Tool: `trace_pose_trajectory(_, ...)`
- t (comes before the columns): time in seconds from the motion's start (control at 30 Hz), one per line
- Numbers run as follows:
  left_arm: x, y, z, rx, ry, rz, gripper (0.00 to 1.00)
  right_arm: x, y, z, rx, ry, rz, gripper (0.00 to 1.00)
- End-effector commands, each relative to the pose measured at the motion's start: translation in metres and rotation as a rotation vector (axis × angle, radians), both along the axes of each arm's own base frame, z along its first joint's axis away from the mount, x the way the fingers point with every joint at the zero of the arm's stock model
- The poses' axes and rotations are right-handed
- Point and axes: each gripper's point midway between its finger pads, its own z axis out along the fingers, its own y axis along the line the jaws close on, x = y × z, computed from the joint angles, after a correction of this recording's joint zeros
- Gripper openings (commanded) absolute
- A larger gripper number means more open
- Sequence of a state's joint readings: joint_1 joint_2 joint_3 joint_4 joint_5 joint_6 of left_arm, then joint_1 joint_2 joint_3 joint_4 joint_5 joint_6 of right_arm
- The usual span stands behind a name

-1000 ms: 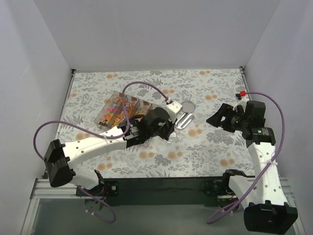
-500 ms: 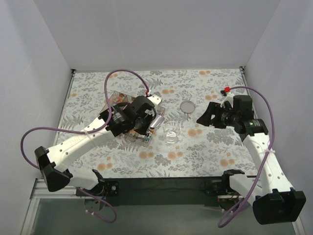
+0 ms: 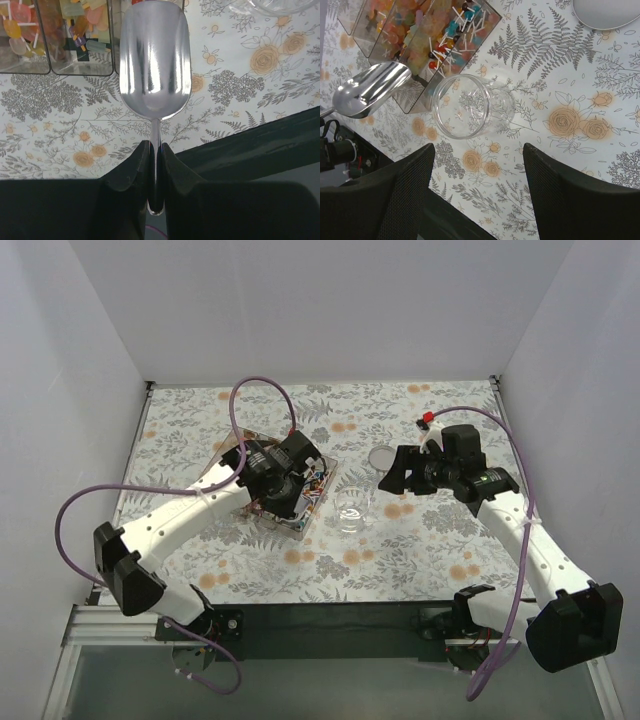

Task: Pack the candies
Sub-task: Scoop the fake candies from the storage box.

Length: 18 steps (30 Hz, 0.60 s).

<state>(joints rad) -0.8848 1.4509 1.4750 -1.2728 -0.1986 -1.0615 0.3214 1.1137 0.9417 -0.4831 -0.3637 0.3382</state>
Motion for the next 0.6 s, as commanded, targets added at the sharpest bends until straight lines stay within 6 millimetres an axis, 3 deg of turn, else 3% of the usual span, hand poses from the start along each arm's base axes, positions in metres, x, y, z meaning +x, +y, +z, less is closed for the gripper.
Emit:
trace_pose_trajectory(0.0,0.001,0.003,-0.001,0.007,0.043,0.059,0.00,0.011,0.005,0.011,0.020,-0.067,-0.002,0.77)
trace_pose_trajectory(0.57,0.028,-0.002,-0.041,0.140,0.143,0.061,0.00,0.008,0.007,-0.002,0.014,-0.065,0.025,0.77)
